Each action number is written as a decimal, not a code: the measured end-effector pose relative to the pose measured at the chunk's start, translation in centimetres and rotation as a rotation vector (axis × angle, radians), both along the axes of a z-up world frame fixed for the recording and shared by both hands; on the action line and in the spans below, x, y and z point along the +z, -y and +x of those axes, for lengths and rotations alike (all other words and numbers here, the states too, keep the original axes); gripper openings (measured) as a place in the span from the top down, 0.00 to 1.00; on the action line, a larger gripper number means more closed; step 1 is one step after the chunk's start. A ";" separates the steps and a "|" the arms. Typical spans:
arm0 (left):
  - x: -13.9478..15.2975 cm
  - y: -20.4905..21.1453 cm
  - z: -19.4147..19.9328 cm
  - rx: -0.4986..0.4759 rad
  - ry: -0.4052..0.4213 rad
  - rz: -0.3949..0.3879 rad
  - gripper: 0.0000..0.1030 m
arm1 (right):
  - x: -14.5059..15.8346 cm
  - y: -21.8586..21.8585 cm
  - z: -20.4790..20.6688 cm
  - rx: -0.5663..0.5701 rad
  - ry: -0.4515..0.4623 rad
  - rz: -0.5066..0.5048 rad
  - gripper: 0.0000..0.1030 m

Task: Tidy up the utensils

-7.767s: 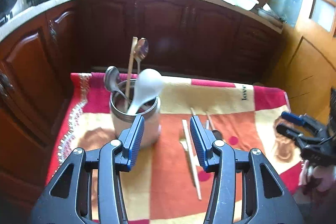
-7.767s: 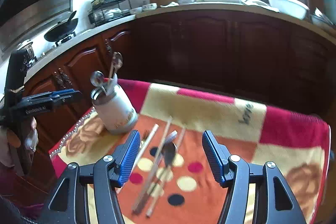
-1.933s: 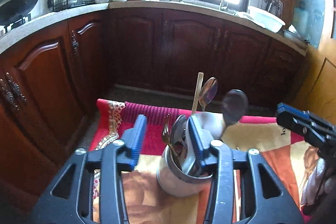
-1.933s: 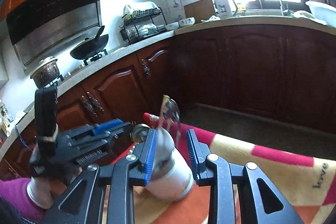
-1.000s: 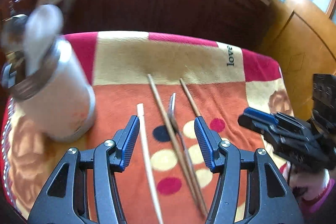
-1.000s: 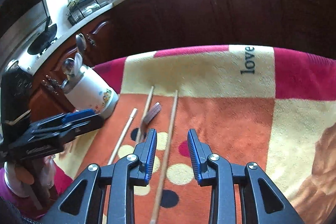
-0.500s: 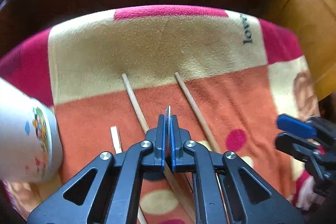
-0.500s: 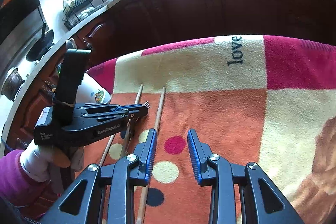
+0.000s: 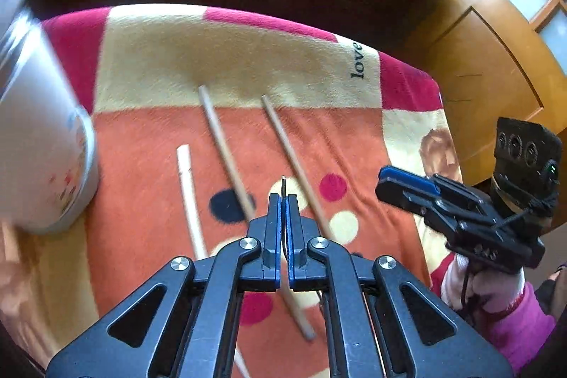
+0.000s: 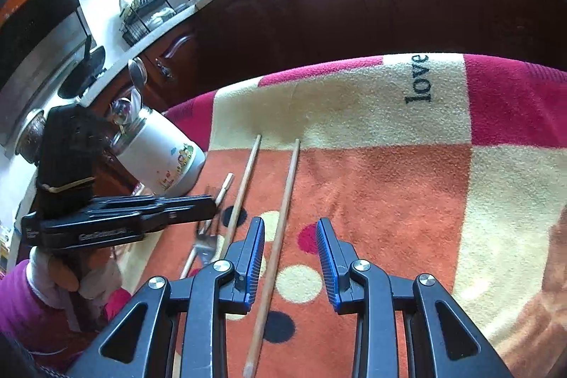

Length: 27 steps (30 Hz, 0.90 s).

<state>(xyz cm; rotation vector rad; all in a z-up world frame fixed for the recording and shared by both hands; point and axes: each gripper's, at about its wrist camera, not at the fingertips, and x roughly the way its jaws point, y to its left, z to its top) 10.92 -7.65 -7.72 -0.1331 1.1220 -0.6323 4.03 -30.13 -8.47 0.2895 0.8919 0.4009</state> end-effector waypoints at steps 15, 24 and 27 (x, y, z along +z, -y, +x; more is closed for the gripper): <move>-3.3 -13.8 -5.1 0.311 -0.078 -0.062 0.98 | -2.7 -6.4 8.7 0.055 -0.060 -0.171 0.71; -4.2 -15.3 -5.6 0.312 -0.102 -0.110 0.64 | -3.8 -5.4 8.0 0.064 -0.116 -0.188 0.92; -4.1 -14.7 -5.1 0.293 -0.093 -0.086 0.64 | -3.9 -4.2 7.1 0.084 -0.135 -0.150 0.92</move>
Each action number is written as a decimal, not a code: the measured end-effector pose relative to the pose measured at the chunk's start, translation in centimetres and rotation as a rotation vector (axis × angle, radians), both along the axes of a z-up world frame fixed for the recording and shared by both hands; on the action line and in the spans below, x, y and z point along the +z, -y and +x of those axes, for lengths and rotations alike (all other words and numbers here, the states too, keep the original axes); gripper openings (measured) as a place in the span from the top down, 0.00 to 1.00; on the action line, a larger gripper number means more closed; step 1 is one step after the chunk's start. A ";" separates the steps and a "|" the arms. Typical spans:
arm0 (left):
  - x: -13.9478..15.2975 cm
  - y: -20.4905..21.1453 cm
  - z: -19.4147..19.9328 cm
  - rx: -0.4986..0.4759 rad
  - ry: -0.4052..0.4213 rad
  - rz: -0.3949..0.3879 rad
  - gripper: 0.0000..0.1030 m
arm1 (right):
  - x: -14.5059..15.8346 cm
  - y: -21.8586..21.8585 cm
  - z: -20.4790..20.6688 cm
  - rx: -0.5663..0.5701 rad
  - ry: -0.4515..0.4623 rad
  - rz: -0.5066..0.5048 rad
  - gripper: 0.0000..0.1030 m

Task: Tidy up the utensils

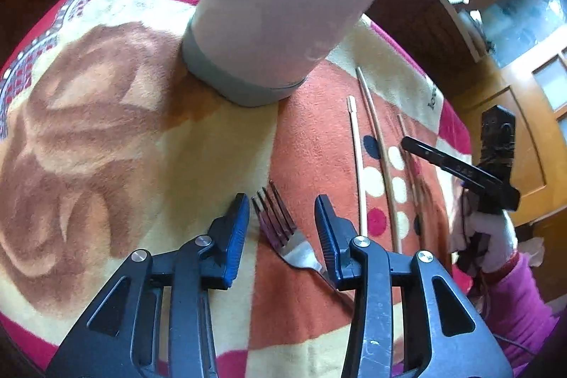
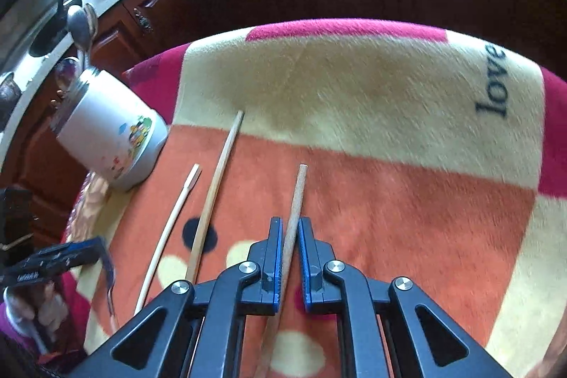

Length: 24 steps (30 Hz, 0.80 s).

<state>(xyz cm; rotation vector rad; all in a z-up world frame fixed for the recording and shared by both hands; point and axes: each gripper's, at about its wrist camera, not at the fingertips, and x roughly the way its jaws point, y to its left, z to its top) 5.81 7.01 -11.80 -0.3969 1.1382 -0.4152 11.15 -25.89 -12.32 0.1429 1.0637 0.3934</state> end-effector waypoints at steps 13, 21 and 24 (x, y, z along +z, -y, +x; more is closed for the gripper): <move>0.1 3.2 0.3 -0.064 0.022 0.129 0.95 | 0.6 -1.4 1.0 -0.013 0.057 -0.089 0.93; 3.4 3.1 -0.9 -0.057 0.090 0.054 0.98 | 7.3 2.5 -4.0 -0.099 0.224 0.083 0.94; 6.2 3.3 -1.5 -0.068 0.151 0.041 0.99 | 9.3 3.2 -5.8 -0.111 0.280 0.099 0.95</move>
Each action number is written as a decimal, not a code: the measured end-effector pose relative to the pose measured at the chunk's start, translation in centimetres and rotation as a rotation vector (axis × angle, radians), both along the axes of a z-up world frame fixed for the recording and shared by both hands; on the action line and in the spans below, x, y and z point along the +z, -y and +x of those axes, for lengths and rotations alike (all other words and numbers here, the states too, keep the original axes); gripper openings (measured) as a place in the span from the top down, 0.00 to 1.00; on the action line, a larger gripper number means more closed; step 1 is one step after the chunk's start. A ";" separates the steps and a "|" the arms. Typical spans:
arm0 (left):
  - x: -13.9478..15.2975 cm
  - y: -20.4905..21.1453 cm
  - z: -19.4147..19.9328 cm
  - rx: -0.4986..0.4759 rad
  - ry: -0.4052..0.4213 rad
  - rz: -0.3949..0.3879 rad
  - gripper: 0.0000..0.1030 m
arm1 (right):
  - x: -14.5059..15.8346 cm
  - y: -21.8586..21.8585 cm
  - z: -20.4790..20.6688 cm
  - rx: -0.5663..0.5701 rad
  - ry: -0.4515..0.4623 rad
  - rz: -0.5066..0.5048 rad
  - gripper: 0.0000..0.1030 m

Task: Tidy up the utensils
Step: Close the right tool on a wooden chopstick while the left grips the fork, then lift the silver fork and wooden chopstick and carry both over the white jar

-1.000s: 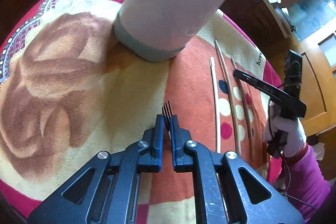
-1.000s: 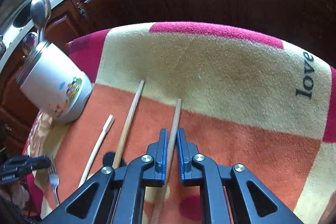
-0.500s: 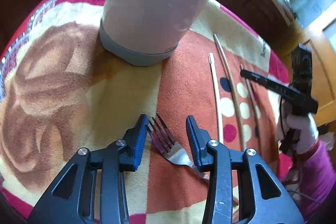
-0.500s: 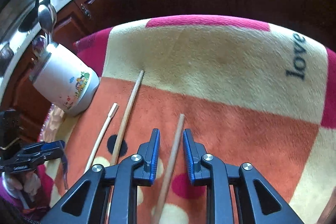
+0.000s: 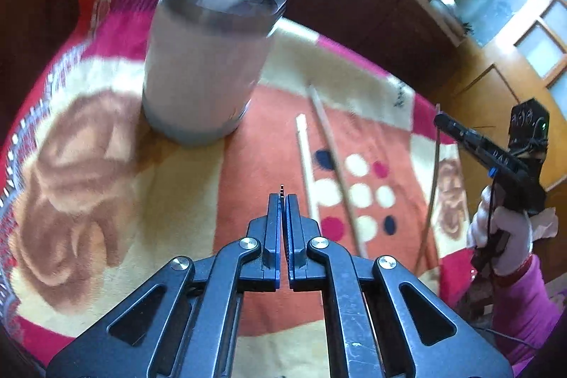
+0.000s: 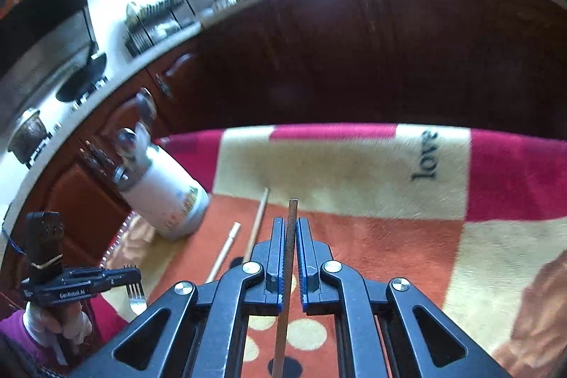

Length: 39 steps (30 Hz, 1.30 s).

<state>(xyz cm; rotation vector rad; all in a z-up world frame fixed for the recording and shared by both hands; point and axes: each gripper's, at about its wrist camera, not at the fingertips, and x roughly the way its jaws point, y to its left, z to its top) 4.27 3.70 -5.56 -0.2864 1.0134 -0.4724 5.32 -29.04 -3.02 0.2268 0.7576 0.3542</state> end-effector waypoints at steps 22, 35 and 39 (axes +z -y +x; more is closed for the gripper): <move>12.5 -5.2 -1.4 0.103 0.267 0.023 0.99 | 10.2 -1.8 -5.4 0.065 0.261 0.047 0.95; 20.0 -9.2 4.2 0.270 0.444 0.145 0.99 | 19.6 -10.0 -0.2 0.171 0.418 0.089 0.95; 21.1 -9.3 6.0 0.297 0.495 0.218 0.99 | 21.0 -13.2 1.9 0.195 0.444 0.069 0.95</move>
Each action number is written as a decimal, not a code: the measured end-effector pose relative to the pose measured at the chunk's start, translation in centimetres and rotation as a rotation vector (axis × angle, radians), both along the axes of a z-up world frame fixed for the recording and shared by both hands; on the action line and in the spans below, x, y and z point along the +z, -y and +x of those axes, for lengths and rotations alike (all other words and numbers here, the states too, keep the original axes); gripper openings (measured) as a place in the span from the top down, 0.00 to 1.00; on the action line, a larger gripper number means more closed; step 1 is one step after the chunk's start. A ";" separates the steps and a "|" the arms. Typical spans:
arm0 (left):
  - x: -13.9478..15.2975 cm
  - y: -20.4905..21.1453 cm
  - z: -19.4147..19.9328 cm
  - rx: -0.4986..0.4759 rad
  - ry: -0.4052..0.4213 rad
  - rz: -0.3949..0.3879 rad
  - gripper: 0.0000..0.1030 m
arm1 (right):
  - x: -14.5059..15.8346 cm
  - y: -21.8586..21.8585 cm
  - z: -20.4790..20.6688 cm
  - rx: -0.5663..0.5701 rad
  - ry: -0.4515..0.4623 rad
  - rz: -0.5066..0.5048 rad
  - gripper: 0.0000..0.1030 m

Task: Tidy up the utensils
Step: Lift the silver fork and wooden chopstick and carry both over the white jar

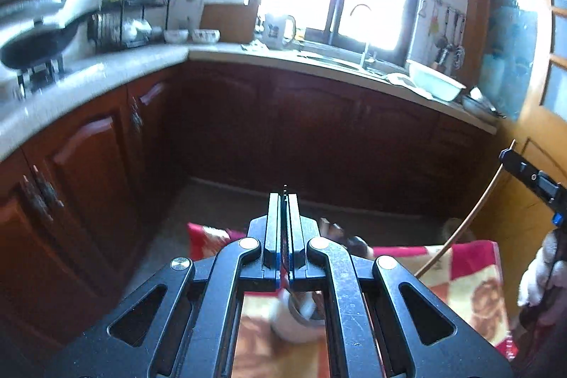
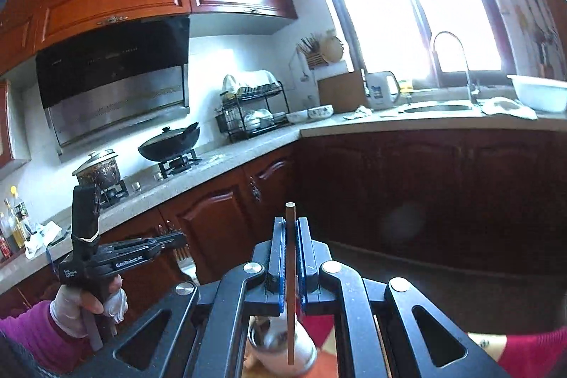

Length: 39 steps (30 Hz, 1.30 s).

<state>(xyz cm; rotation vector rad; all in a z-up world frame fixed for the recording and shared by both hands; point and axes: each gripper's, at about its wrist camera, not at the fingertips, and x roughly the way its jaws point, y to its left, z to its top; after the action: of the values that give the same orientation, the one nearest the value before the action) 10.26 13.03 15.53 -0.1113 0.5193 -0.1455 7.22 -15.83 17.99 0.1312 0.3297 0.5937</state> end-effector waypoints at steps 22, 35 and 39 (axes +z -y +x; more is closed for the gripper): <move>-7.1 3.4 5.9 -0.012 -0.097 0.154 0.99 | -8.8 -7.3 7.9 0.035 -0.175 -0.151 0.95; -7.8 2.4 6.1 -0.023 -0.145 0.051 0.94 | -11.5 -5.0 9.1 0.045 -0.296 -0.041 0.72; -6.9 2.0 4.7 -0.036 -0.132 -0.001 0.48 | -11.8 -4.1 7.9 0.043 -0.313 -0.034 0.72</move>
<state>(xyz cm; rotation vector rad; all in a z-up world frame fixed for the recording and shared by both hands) 15.00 10.98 8.58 -0.1128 0.6533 -0.1744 15.07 -11.70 6.23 0.1847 0.6467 0.6096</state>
